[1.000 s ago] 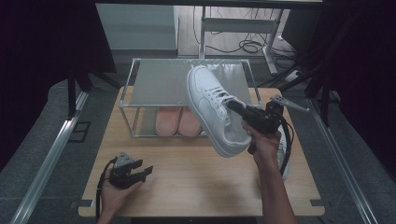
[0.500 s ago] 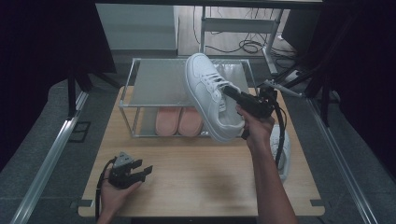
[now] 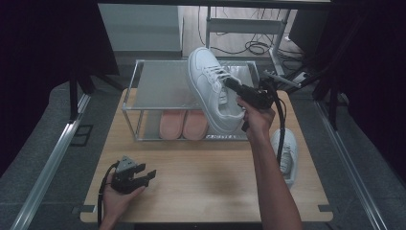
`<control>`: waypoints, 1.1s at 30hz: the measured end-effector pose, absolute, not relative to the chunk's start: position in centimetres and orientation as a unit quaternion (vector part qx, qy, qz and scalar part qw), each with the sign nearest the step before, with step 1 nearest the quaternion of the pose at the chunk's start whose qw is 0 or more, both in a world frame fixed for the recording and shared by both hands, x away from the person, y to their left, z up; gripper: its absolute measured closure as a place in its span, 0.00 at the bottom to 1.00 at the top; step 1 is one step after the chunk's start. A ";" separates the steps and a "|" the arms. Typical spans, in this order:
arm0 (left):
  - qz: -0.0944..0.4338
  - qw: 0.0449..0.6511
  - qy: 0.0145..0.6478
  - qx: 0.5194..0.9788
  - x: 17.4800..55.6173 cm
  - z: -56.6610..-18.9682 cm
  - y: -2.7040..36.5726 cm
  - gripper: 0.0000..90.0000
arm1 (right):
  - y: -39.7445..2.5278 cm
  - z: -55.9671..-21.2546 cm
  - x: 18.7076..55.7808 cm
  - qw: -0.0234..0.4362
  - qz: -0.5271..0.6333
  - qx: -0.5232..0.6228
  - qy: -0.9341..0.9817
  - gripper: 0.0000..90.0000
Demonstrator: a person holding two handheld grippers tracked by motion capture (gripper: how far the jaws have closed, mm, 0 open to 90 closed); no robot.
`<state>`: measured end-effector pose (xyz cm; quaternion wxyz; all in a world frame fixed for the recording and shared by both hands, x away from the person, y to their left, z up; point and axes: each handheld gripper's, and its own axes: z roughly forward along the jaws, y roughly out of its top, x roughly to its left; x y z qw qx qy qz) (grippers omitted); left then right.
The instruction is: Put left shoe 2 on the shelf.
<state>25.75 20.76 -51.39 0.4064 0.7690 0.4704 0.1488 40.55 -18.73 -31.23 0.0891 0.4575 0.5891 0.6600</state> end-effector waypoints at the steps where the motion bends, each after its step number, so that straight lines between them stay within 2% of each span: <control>1: 0.149 0.406 0.469 0.770 25.8 -51.4 20.8 0.52 | -18.6 -31.2 40.8 0.092 0.659 0.459 0.589 0.91; 23: 0.145 0.417 0.468 0.766 25.7 -51.1 21.0 0.52 | -13.7 -30.2 48.0 0.109 0.621 0.513 0.582 0.91; 33: 0.143 0.418 0.468 0.765 25.7 -51.1 21.2 0.52 | -11.8 -29.8 50.1 0.112 0.615 0.526 0.577 0.91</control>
